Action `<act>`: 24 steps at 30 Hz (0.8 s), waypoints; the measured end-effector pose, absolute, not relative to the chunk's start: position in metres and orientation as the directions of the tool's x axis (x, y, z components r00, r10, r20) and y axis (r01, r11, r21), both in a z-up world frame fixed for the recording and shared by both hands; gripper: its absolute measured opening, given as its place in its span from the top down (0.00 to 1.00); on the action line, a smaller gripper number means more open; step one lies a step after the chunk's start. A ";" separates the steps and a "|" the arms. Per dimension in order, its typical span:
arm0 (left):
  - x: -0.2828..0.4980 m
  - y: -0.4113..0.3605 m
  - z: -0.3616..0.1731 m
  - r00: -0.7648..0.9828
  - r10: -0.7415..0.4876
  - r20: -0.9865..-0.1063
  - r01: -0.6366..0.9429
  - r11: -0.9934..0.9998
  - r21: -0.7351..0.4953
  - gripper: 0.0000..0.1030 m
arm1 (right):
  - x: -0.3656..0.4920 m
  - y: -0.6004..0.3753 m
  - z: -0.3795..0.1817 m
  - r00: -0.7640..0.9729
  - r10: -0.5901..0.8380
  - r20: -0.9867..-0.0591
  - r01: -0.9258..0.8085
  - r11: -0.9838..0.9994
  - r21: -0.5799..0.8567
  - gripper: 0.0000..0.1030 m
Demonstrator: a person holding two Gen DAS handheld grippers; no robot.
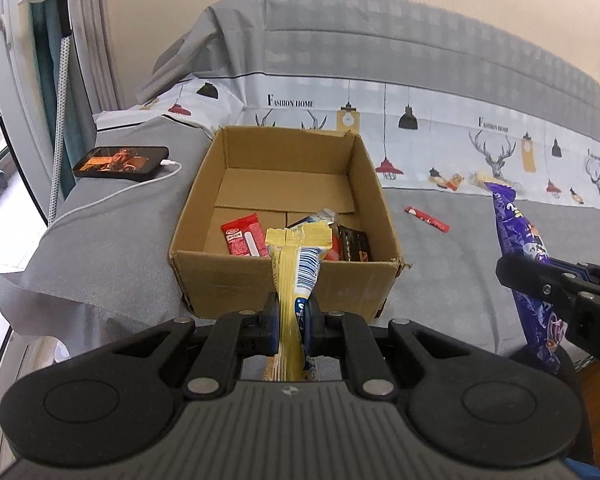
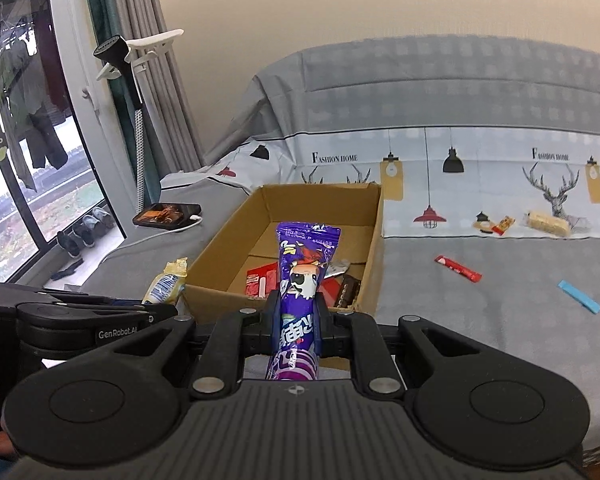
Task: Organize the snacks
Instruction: 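Carry the yellow bar with the left tool while the right tool carries the purple candy over the box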
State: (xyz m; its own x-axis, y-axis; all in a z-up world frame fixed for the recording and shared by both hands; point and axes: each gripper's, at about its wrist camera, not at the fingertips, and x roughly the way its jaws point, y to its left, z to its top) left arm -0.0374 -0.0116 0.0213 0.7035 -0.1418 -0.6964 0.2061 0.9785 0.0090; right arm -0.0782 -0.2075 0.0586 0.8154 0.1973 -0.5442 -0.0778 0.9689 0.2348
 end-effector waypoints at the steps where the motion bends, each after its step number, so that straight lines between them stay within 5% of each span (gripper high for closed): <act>1: -0.038 -0.010 0.022 0.705 -0.147 -0.694 0.208 0.978 0.004 0.88 | -0.079 -0.206 0.060 0.816 0.195 -0.544 -0.079 0.970 0.229 0.85; 24: -0.040 -0.007 0.020 0.704 -0.153 -0.693 0.204 0.979 -0.009 0.88 | -0.077 -0.193 0.061 0.808 0.187 -0.558 -0.097 0.978 0.187 0.85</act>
State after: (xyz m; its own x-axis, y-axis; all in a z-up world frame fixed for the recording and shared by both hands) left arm -0.0395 -0.0066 0.0201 0.7042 -0.1528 -0.6934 0.2037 0.9790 -0.0089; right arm -0.0773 -0.1934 0.0608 0.8083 0.1865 -0.5585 -0.0965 0.9776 0.1868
